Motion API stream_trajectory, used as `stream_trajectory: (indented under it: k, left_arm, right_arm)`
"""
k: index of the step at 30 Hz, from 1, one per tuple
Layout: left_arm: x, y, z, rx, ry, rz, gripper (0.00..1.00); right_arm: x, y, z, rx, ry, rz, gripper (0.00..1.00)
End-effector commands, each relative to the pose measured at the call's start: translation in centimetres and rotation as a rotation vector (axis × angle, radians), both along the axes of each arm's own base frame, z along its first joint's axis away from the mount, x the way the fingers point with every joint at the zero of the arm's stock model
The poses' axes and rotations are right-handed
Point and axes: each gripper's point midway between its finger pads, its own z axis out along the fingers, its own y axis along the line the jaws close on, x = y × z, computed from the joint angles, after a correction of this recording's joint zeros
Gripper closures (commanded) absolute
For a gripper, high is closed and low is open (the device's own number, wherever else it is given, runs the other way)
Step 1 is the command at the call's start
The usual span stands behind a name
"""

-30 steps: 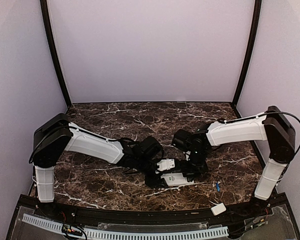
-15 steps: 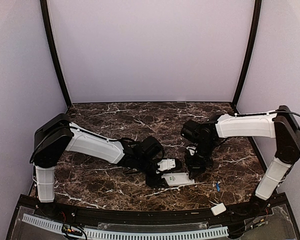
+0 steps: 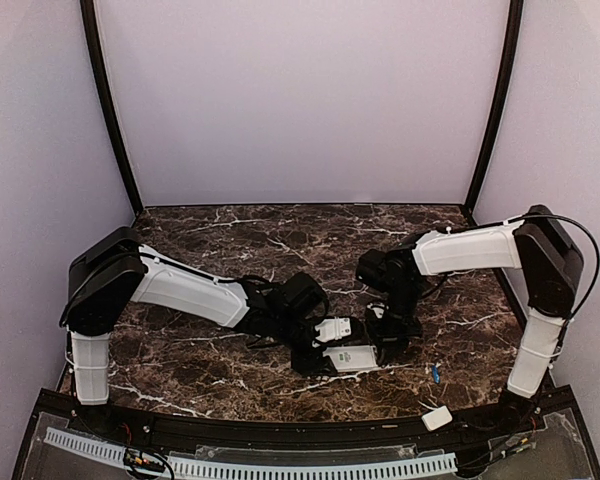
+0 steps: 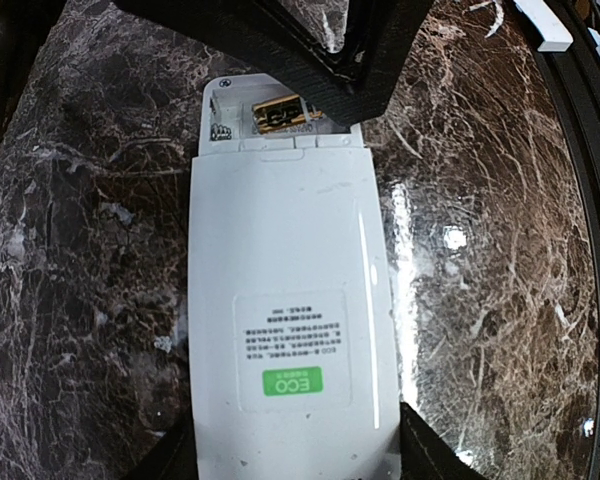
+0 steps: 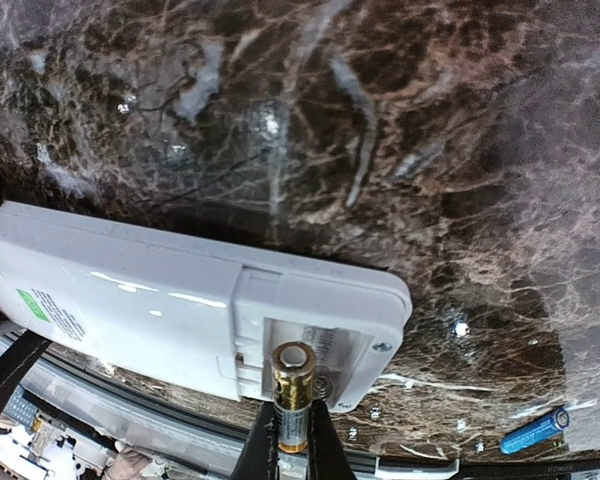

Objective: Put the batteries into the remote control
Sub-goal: Load the battery into the battery compartment.

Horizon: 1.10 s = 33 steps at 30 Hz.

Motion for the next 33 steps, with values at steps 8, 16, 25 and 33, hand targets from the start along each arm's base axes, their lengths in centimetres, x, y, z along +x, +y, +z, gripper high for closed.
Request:
stream_trajectory:
  k: [8,16,25,33]
  left_arm:
    - [-2.9,5.4,-6.4,0.262,0.136,0.014,0.89]
    - [-2.9,5.4,-6.5,0.264,0.136,0.014,0.89]
    - [-2.9,5.4,-6.5,0.262,0.138,0.013,0.89]
    - [-2.9,5.4,-6.5,0.263,0.138,0.013,0.89]
  right_arm:
    - [0.5,-0.3,-1.5,-0.032,0.007,0.005,1.00]
    - [1.2,-0.2,-1.7,-0.038,-0.008,0.001,0.92]
    - [1.5,0.2,-0.9,-0.019,-0.023,0.002,0.80]
    - [1.4,0.3,0.1,-0.002,-0.035,-0.017,0.80]
